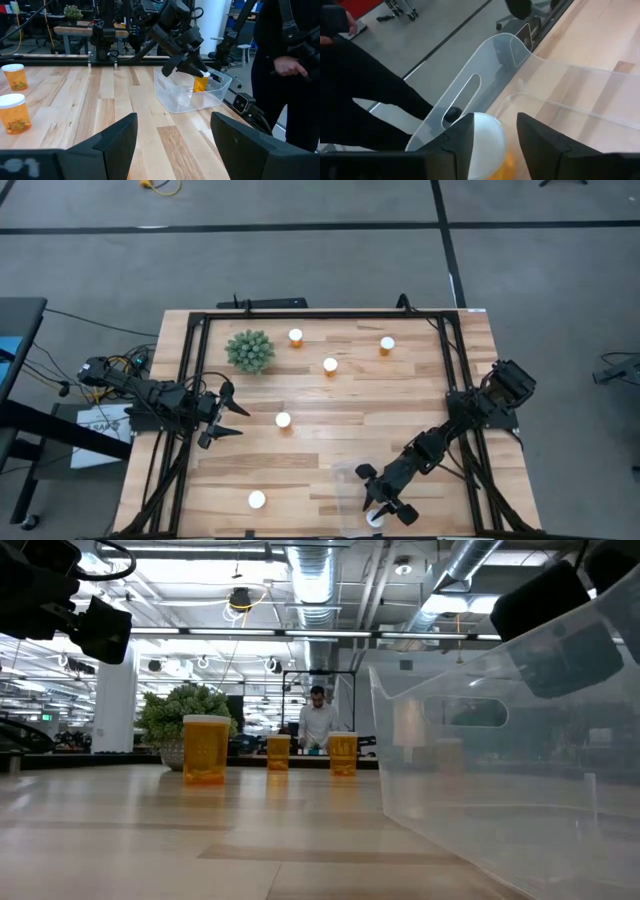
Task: Pick and place pill bottles into a basket
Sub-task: Put the orange pill bottle into the transparent bin
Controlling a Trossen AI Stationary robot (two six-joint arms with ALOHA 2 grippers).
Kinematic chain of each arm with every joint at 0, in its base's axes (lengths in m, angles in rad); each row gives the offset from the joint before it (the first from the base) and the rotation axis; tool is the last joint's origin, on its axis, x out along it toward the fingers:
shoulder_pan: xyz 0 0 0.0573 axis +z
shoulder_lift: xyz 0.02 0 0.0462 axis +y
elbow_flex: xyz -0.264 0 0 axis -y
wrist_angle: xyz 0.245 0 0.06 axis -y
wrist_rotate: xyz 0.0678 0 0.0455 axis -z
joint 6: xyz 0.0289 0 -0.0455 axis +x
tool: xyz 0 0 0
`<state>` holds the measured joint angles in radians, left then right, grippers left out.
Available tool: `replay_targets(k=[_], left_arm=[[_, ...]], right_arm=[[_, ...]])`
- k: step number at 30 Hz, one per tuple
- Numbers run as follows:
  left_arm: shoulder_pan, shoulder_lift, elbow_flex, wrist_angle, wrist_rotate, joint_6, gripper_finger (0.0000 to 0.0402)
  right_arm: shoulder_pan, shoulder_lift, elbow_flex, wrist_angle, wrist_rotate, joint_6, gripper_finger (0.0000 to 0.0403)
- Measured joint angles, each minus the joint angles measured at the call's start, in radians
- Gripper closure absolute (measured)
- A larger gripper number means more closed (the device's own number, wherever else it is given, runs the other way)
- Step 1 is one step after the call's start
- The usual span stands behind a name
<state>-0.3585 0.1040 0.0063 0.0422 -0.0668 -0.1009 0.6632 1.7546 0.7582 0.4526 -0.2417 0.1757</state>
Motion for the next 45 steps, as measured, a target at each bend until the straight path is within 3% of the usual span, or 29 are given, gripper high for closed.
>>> replay_targets(k=[4, 10, 19, 24, 30, 39, 45], left_arm=[[0.000, 0.000, 0.000, 0.000, 0.000, 0.000, 0.0159], [0.000, 0.000, 0.000, 0.000, 0.000, 0.000, 0.0159], [0.000, 0.000, 0.000, 0.000, 0.000, 0.000, 0.0159], [0.000, 0.000, 0.000, 0.000, 0.000, 0.000, 0.0159], [0.000, 0.001, 0.000, 0.000, 0.000, 0.000, 0.0159], [0.000, 0.001, 0.000, 0.000, 0.000, 0.000, 0.0159], [0.000, 0.001, 0.000, 0.000, 0.000, 0.000, 0.0159]], right_arm=[[-0.011, -0.011, 0.014, 0.001, 0.000, -0.001, 0.0268], [-0.057, -0.149, 0.032, -0.026, 0.030, -0.044, 0.0266], [-0.218, -0.469, 0.009, -0.364, 0.401, -0.159, 0.0268], [-0.367, -0.579, -0.094, -0.356, 0.499, -0.042, 0.0268], [-0.509, -0.624, -0.226, -0.356, 0.684, 0.168, 0.0261], [-0.628, -0.622, -0.266, -0.386, 0.691, 0.296, 0.0193], [-0.690, -0.622, -0.266, -0.576, 0.726, 0.352, 0.0137]])
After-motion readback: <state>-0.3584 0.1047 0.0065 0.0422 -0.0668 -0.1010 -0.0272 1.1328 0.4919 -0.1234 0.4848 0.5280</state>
